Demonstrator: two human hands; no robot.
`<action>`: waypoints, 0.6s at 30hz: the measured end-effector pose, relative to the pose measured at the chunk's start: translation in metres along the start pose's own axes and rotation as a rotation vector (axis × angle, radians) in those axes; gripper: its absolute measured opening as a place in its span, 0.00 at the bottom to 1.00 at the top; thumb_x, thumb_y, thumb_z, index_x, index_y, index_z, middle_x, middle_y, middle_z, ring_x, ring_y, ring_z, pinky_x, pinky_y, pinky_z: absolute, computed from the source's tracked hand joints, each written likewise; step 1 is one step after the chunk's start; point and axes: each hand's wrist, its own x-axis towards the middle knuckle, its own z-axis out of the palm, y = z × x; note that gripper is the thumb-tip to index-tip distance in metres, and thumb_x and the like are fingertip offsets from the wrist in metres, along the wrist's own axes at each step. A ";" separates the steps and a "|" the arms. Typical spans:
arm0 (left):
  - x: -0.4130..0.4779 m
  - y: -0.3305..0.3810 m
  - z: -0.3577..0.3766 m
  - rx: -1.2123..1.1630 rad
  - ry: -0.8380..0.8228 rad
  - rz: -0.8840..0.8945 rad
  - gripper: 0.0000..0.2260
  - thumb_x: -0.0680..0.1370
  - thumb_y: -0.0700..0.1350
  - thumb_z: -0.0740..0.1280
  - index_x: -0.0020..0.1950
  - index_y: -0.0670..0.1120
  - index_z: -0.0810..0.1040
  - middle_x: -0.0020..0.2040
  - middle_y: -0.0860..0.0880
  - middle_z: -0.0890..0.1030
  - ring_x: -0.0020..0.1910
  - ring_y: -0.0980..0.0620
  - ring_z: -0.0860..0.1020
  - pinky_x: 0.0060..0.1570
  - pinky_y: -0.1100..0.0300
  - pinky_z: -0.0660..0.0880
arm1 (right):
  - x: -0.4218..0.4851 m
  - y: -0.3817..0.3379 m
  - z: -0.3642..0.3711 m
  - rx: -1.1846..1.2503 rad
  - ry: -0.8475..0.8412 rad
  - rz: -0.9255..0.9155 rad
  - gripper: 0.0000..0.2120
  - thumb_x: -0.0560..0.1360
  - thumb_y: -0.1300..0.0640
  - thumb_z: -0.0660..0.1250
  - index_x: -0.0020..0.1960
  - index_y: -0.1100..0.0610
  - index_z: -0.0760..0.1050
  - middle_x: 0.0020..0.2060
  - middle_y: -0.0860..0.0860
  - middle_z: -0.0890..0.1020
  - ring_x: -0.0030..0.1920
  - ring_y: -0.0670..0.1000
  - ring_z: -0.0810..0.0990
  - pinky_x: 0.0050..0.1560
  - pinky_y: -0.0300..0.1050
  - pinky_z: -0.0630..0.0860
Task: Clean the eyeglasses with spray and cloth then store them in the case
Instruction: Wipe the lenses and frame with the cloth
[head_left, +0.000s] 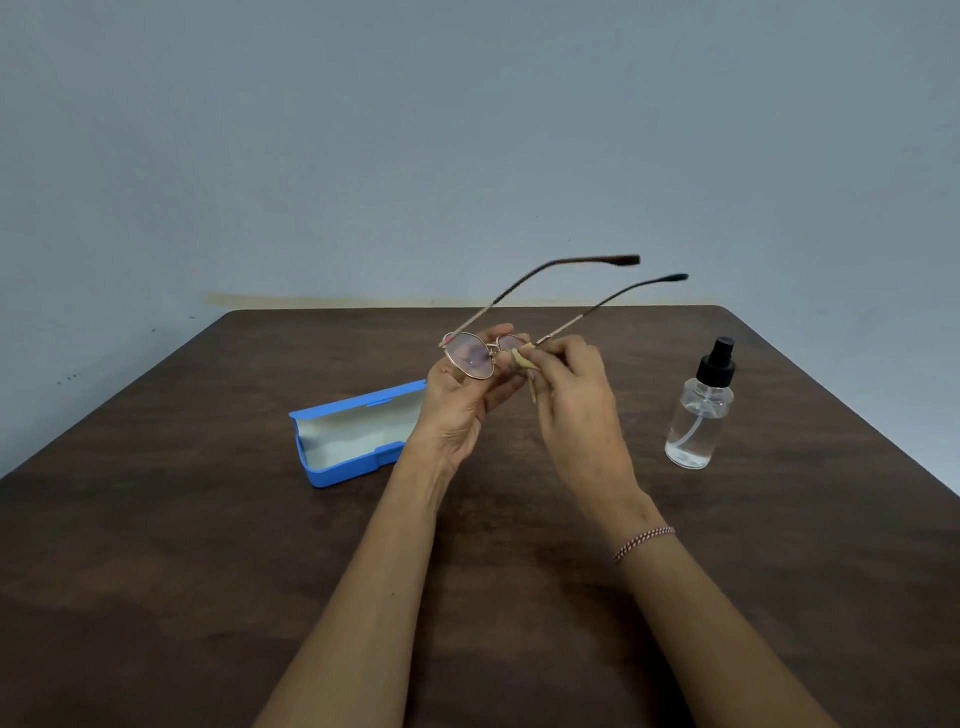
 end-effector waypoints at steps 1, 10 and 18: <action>0.000 0.001 -0.001 -0.010 0.012 -0.004 0.13 0.68 0.41 0.69 0.52 0.46 0.78 0.45 0.49 0.85 0.43 0.54 0.83 0.41 0.62 0.80 | -0.001 -0.002 0.000 0.012 -0.013 -0.013 0.12 0.75 0.68 0.65 0.58 0.65 0.77 0.48 0.58 0.76 0.50 0.56 0.75 0.47 0.48 0.78; 0.001 0.003 0.005 -0.113 0.045 -0.082 0.07 0.75 0.42 0.64 0.51 0.42 0.77 0.39 0.48 0.85 0.35 0.55 0.83 0.36 0.65 0.80 | 0.001 0.009 -0.002 -0.027 0.028 -0.031 0.12 0.73 0.68 0.68 0.57 0.63 0.78 0.50 0.57 0.76 0.51 0.50 0.70 0.50 0.40 0.74; -0.002 0.004 0.013 -0.001 -0.045 -0.161 0.19 0.67 0.52 0.69 0.50 0.40 0.77 0.39 0.45 0.85 0.36 0.52 0.84 0.37 0.64 0.80 | 0.010 0.025 -0.016 0.028 -0.002 -0.088 0.07 0.76 0.66 0.63 0.52 0.64 0.77 0.49 0.56 0.79 0.50 0.49 0.68 0.52 0.33 0.66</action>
